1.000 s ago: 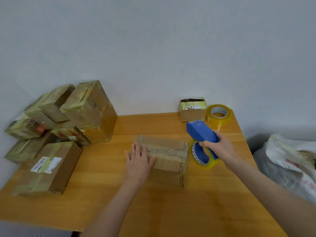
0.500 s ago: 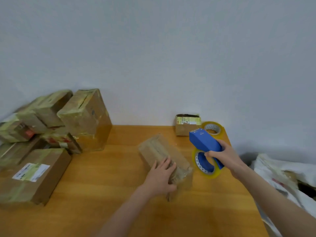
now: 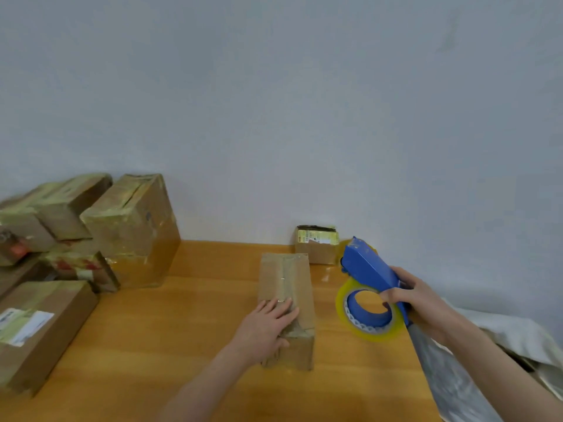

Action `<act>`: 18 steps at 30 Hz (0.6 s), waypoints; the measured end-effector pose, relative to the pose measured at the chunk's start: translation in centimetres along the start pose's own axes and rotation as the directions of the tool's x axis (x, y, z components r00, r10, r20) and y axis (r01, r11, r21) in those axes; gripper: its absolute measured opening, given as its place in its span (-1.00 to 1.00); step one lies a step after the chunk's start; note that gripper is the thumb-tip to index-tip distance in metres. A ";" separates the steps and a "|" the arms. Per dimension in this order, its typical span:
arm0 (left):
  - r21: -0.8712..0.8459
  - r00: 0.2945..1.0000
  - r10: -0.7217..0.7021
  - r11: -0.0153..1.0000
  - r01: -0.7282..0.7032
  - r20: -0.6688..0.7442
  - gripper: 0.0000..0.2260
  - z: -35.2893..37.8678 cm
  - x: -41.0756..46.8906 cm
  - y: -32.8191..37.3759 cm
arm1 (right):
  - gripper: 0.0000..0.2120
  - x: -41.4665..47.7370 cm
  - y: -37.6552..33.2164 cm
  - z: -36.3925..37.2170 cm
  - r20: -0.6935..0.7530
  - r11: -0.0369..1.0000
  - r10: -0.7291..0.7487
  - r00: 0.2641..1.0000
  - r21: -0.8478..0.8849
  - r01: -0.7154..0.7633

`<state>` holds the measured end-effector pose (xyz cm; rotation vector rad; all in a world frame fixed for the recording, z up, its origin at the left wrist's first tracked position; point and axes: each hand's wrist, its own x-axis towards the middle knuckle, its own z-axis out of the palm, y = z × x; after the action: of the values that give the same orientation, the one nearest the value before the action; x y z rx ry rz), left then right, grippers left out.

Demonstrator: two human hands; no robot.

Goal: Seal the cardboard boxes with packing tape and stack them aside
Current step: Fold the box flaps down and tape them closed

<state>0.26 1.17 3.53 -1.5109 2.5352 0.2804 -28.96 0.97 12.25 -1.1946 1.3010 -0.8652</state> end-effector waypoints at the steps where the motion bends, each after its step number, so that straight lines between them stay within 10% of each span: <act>1: -0.007 1.000 -0.003 1.000 0.003 0.006 -0.40 -0.2 -0.2 -0.3 | -0.31 0.0 0.1 0.0 0.011 1.000 0.001 1.000 0.020 -0.001; 13: -0.263 0.996 -0.083 0.962 0.068 -0.045 -0.36 -0.8 -1.0 0.2 | -0.26 0.3 0.1 1.4 0.076 0.998 -0.018 0.997 -0.055 0.022; 15: -0.614 0.949 -0.257 0.784 0.093 -0.185 -0.49 -2.2 -1.2 0.5 | -0.26 0.2 0.0 1.5 0.086 0.995 -0.028 0.996 -0.095 0.036; 18: -0.971 0.864 -0.493 0.238 0.018 -0.105 -0.70 -5.4 -1.5 1.0 | -0.28 -0.2 -0.3 1.8 0.129 0.982 -0.050 0.990 -0.176 0.073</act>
<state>-0.24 1.54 9.18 -2.5686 2.2435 1.9735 -27.16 1.42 12.40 -1.4149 1.2670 -0.7164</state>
